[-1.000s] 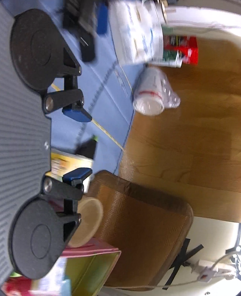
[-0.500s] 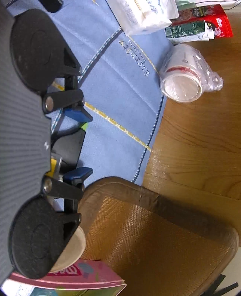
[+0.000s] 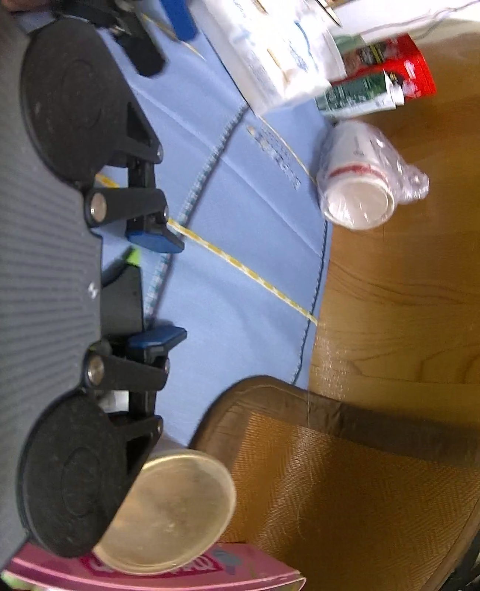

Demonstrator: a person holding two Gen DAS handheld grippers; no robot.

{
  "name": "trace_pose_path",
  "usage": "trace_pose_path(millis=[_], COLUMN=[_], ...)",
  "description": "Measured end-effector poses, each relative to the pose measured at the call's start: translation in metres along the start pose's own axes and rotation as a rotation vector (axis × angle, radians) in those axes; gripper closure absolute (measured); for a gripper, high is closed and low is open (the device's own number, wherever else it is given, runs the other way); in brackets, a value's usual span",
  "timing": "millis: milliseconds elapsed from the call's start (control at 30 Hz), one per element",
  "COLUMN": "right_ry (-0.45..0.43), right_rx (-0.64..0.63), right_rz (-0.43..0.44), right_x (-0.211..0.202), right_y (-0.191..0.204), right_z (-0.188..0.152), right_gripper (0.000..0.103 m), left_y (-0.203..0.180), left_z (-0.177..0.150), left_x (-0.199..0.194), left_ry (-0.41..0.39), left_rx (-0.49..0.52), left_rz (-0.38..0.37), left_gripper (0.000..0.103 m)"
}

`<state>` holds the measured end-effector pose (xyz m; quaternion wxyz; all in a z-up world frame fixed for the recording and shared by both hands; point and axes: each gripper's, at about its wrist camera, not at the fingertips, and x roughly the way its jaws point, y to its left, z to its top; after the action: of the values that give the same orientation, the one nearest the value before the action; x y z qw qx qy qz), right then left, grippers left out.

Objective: Organize soft objects
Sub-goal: 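Reach the right tool to the black highlighter and grasp it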

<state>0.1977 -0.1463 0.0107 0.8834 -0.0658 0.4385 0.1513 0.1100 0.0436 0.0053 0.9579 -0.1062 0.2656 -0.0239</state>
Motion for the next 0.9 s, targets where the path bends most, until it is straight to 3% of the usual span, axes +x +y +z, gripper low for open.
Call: trace_pose_path(millis=[567,767,900], right_ry=[-0.137,-0.147,-0.209], right_rx=[-0.102,-0.134,-0.132], right_rz=[0.09,0.163,0.128], right_x=[-0.045,-0.062,-0.07], right_y=[0.04,0.05,0.048], right_z=[-0.067,-0.083,-0.081], right_gripper=[0.056,0.055,0.055], left_y=[-0.002,-0.001,-0.002], left_z=[0.0,0.0,0.0], left_x=[-0.001,-0.001,0.0], left_ry=[0.001,0.004,0.007], left_rx=[0.005,0.0,0.005], left_rz=[0.006,0.004,0.001], left_gripper=[0.008,0.007,0.007])
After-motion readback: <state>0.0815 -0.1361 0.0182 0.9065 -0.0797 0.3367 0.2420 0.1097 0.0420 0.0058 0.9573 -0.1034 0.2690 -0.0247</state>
